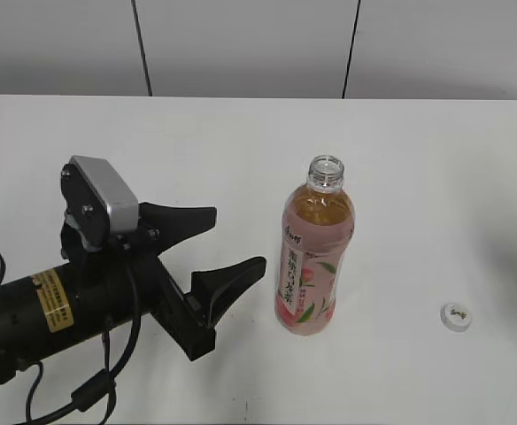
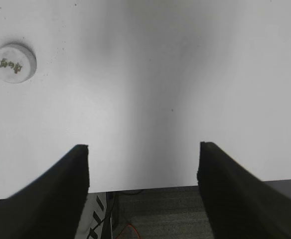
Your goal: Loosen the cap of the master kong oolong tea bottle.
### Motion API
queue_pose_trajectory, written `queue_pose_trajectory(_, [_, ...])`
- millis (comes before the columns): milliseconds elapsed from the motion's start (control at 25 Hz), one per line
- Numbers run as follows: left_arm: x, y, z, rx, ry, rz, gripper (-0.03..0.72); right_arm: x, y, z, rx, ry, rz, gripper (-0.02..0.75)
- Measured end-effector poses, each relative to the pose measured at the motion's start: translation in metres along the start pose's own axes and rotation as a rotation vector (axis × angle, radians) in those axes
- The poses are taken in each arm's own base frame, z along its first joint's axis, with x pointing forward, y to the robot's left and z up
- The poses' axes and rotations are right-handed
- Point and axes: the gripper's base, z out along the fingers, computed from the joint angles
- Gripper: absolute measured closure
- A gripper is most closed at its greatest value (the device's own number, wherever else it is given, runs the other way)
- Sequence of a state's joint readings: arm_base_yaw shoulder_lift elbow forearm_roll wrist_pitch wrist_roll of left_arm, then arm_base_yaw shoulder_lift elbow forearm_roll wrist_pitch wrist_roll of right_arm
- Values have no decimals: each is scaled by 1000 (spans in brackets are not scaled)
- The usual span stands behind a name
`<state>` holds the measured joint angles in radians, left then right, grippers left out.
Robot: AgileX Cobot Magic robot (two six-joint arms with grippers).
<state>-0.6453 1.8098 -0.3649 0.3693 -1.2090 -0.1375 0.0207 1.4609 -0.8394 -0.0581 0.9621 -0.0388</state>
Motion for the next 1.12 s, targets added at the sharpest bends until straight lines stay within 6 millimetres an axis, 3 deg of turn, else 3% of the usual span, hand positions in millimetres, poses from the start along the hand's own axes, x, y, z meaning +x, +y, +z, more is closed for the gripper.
queue_pose_trajectory(160, [0, 0, 0, 0, -1, 0, 157, 21, -1, -10, 9, -18, 42, 224])
queue_pose_trajectory(440, [-8, -1, -2, 3, -31, 8, 157, 62, -9, -9, 32, 3, 85, 223])
queue_pose_trajectory(800, [-22, -2, -5, 0, -82, 20, 157, 108, -3, -61, 27, -256, 120, 223])
queue_pose_trajectory(1120, [-22, 0, -5, -19, -84, 3, 157, 162, 4, -64, 35, -420, 125, 225])
